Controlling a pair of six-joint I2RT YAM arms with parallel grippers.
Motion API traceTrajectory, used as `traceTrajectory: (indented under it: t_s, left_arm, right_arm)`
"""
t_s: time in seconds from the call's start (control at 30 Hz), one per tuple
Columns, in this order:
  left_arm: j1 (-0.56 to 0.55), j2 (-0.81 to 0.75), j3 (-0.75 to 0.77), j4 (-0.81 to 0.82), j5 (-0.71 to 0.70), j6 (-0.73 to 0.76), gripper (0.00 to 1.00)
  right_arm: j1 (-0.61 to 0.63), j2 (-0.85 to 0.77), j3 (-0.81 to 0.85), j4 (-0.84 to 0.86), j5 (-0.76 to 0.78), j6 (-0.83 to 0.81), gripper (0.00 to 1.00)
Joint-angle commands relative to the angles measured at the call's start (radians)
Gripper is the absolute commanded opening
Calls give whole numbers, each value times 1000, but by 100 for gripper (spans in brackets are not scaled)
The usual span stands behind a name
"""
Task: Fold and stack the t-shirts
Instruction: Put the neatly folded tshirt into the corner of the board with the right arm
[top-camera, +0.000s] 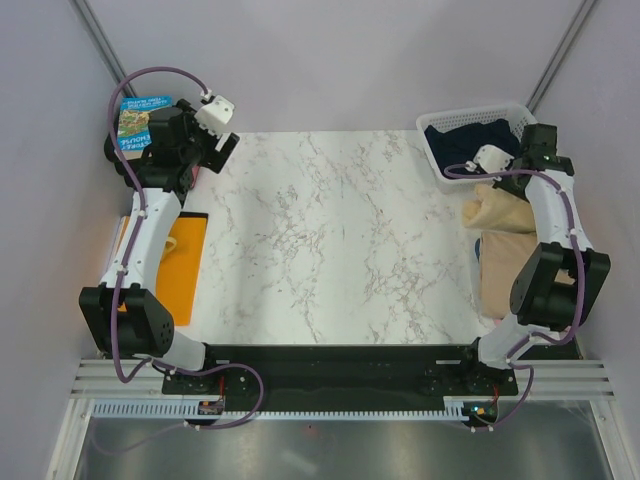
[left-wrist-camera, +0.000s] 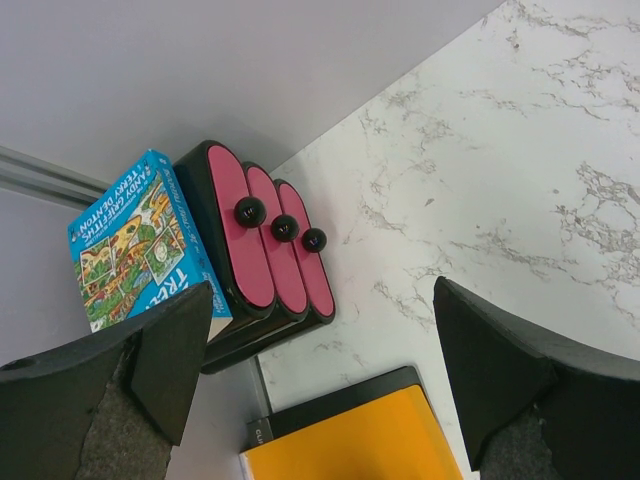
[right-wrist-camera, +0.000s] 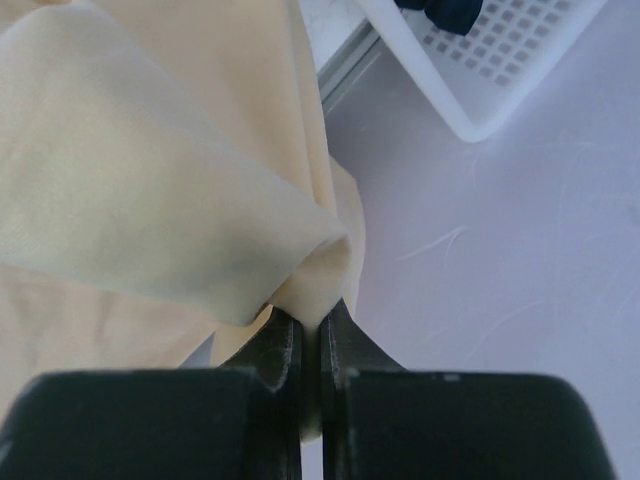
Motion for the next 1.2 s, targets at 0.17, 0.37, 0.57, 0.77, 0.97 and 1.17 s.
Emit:
traceTrajectory:
  t_s: [0.17, 0.37, 0.57, 0.77, 0.97, 1.17]
  left_arm:
    - [-20, 6, 32, 4, 1, 31, 98]
    - [-37, 12, 44, -2, -11, 33, 98]
    - [-54, 20, 63, -10, -19, 38, 98]
    - [-76, 27, 75, -16, -25, 41, 98]
    - [-91, 30, 78, -19, -28, 39, 98]
    - [-100, 32, 84, -21, -36, 47, 98]
  right_arm:
    - [-132, -73, -52, 34, -68, -122, 0]
    - [-219, -121, -54, 17, -135, -174, 0]
    - [-235, -214, -51, -124, -230, -275, 0]
    - [-239, -294, -103, -182, -235, -361, 0]
    - [-253, -337, -124, -204, -210, -412, 0]
    - [-293, -357, -82, -230, -250, -455, 0]
